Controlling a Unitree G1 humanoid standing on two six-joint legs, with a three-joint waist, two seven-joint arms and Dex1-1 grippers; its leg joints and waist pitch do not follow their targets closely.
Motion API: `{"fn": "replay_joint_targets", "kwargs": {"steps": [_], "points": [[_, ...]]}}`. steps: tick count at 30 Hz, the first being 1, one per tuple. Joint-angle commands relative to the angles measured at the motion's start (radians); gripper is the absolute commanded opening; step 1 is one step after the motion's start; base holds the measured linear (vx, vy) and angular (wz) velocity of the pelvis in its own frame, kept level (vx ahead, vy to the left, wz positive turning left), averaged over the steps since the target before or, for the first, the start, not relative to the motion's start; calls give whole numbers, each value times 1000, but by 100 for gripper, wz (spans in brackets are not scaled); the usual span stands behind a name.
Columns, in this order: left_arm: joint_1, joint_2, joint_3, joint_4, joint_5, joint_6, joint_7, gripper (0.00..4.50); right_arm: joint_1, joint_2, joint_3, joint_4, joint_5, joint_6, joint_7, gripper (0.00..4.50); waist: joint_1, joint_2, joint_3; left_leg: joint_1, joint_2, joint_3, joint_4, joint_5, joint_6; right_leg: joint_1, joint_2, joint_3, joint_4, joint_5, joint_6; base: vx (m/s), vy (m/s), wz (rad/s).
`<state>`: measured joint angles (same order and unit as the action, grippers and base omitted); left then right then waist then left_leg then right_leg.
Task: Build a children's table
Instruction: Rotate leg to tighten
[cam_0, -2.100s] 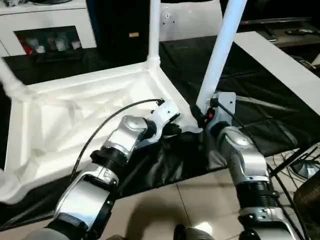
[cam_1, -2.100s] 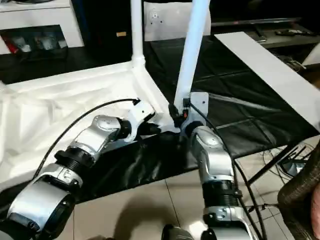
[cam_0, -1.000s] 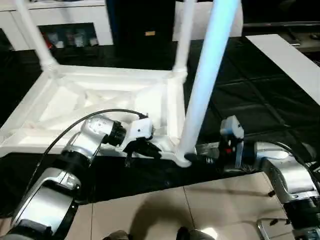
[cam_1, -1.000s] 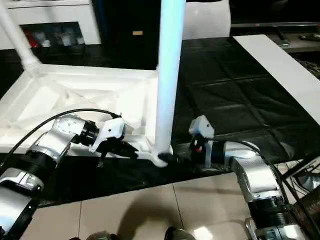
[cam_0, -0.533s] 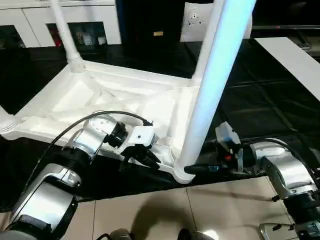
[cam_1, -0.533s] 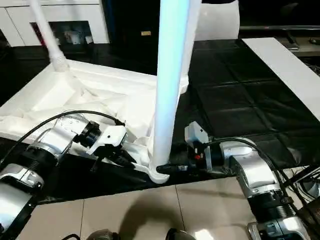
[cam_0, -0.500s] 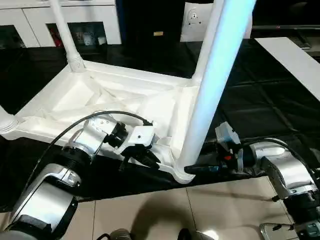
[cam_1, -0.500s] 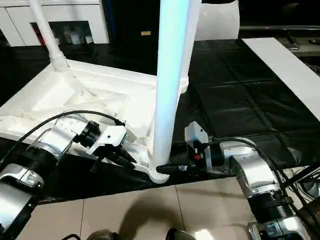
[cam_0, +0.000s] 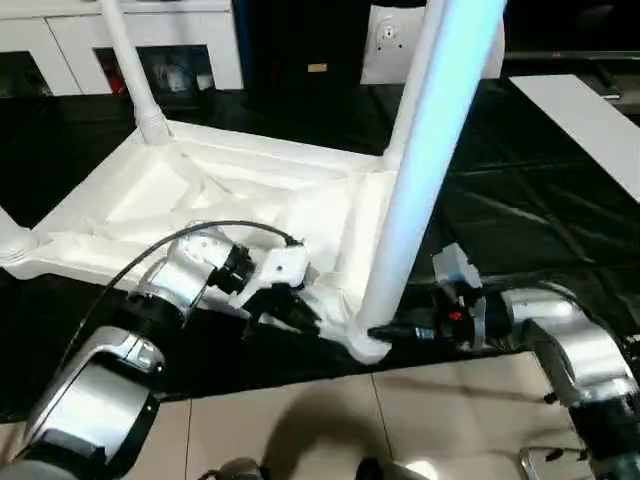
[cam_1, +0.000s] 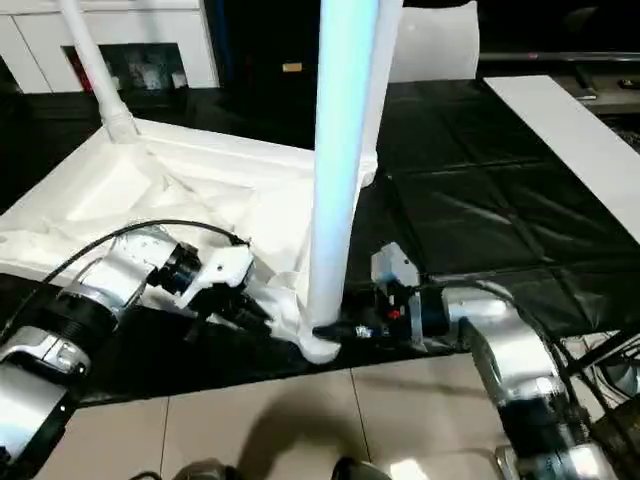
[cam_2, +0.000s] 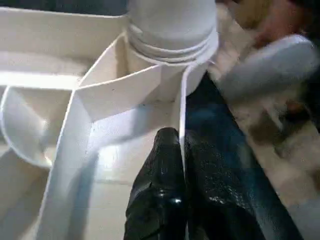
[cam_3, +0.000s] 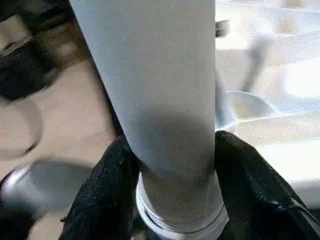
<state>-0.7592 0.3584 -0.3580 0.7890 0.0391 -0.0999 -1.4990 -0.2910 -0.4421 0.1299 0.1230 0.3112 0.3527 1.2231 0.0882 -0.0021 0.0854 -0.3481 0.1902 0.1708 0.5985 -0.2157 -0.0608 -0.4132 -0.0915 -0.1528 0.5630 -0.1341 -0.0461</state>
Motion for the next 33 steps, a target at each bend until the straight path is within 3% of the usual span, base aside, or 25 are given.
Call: {"fn": "replay_joint_targets", "kwargs": {"steps": [1, 2, 3, 4, 5, 6, 7, 8, 9, 11, 14, 15, 17, 18, 20, 22, 24, 25, 28, 30, 33], "points": [[-7, -66, 11, -53, -24, 40, 107, 0, 8, 69, 26, -53, 17, 49, -102, 195, -8, -7, -72, 2, 42, -9, -71, -115, 60, 70, -74, 64, -78, -427, -103, 0, 0, 0], [-7, -66, 11, -53, -24, 40, 107, 0, 8, 69, 26, -53, 17, 49, -102, 195, -10, -7, -70, 3, 40, -9, -71, -123, 54, 68, -74, 63, -82, -455, -91, 0, 0, 0], [-6, -122, 48, -50, -15, 112, 276, 0, 29, 172, 14, -46, -42, 70, -296, 195, -18, -7, -66, 0, 35, -9, -71, -133, 41, 69, -71, 58, -93, -512, -56, 0, 0, 0], [-6, -132, 54, -49, -14, 122, 301, 0, 30, 189, 10, -43, -48, 76, -325, 195, -23, -8, -63, 2, 35, -9, -72, -135, 33, 64, -70, 57, -95, -522, -51, 0, 0, 0], [-7, -158, 66, -51, -9, 150, 367, 0, 27, 243, -3, -26, -65, 96, -415, 195, -39, -8, -57, 4, 29, -13, -71, -176, 16, 62, -68, 43, -110, -591, -25, 0, 0, 0], [-6, -174, 71, -55, -4, 165, 398, 0, 24, 273, -10, -15, -72, 105, -465, 195, -51, -10, -56, 9, 20, -14, -66, -201, 12, 62, -68, 32, -125, -647, 7, 0, 0, 0], [-6, -174, 71, -55, -4, 165, 398, 0, 24, 273, -10, -15, -72, 105, -465, 195, -58, -9, -56, 9, 19, -14, -65, -207, 15, 63, -68, 29, -129, -660, 19, 0, 0, 0], [-10, -215, 91, -58, 8, 212, 497, 0, 8, 335, -18, 17, -102, 113, -575, 195, -63, -7, -55, 10, 19, -16, -65, -214, 21, 65, -69, 26, -134, -666, 27, 0, 0, 0], [-12, -224, 95, -59, 9, 223, 515, 0, 3, 350, -22, 25, -105, 118, -599, 195, -79, 0, -57, 13, 26, -22, -66, -240, 26, 68, -70, 13, -143, -653, 33, 0, 0, 0], [-18, -257, 113, -65, 15, 266, 595, 0, -20, 406, -38, 54, -118, 140, -696, 195, -98, 7, -58, 12, 39, -30, -74, -269, 32, 74, -72, 9, -139, -597, 17, 0, 0, 0], [-44, -325, 154, -62, 27, 320, 769, 0, -97, 514, -72, 144, -156, 131, -859, 195, -122, 9, -50, 29, 39, -31, -73, -359, 27, 62, -70, -2, -150, -614, 12, 0, 0, 0], [-50, -340, 161, -61, 30, 330, 801, 0, -120, 542, -86, 170, -159, 116, -892, 195, -133, 13, -53, 23, 42, -39, -76, -376, 26, 77, -76, -8, -150, -607, 21, 0, 0, 0], [-58, -351, 163, -60, 38, 329, 830, 0, -146, 567, -102, 196, -154, 92, -910, 195, -145, 12, -55, 17, 44, -40, -81, -365, 35, 76, -79, 5, -142, -564, 7, 0, 0, 0], [-59, -351, 163, -60, 39, 327, 829, 0, -147, 568, -103, 196, -154, 91, -910, 251, -147, 7, -55, 18, 35, -35, -78, -342, 43, 72, -82, 13, -142, -559, -5, 0, 0, 0], [-57, -341, 151, -63, 44, 311, 804, 0, -147, 564, -110, 192, -149, 80, -903, 265, -141, 7, -61, 9, 34, -32, -78, -271, 60, 76, -87, 29, -129, -514, -38, 0, 0, 0], [-45, -309, 131, -75, 51, 286, 745, 0, -128, 528, -111, 170, -152, 59, -872, 290, -134, 8, -71, 1, 42, -30, -78, -180, 83, 79, -85, 44, -102, -383, -95, 0, 0, 0], [-36, -286, 123, -79, 60, 276, 722, 0, -111, 497, -114, 151, -160, 45, -847, 312, -129, 6, -70, 0, 43, -24, -76, -143, 103, 76, -81, 51, -93, -327, -129, 0, 0, 0], [-31, -271, 119, -82, 64, 274, 706, 0, -99, 476, -116, 138, -164, 38, -833, 312, -126, -2, -71, -4, 37, -21, -73, -131, 113, 77, -82, 58, -86, -321, -144, 0, 0, 0], [-14, -227, 111, -101, 70, 261, 657, 0, -62, 404, -146, 95, -150, 24, -783, 336, -112, -8, -75, -12, 30, -16, -66, -86, 140, 76, -80, 71, -73, -305, -159, 0, 0, 0], [-4, -189, 101, -101, 69, 224, 599, 0, -35, 335, -157, 52, -128, 14, -705, 356, -100, -1, -78, -18, 31, -14, -61, -34, 170, 79, -75, 70, -66, -263, -157, 18, -56, -3], [3, -160, 89, -96, 64, 177, 539, 0, -23, 274, -159, 28, -115, -6, -624, 382, -96, -5, -83, -25, 28, -13, -53, 2, 188, 79, -71, 71, -54, -207, -164, 6, -18, -1]]}}
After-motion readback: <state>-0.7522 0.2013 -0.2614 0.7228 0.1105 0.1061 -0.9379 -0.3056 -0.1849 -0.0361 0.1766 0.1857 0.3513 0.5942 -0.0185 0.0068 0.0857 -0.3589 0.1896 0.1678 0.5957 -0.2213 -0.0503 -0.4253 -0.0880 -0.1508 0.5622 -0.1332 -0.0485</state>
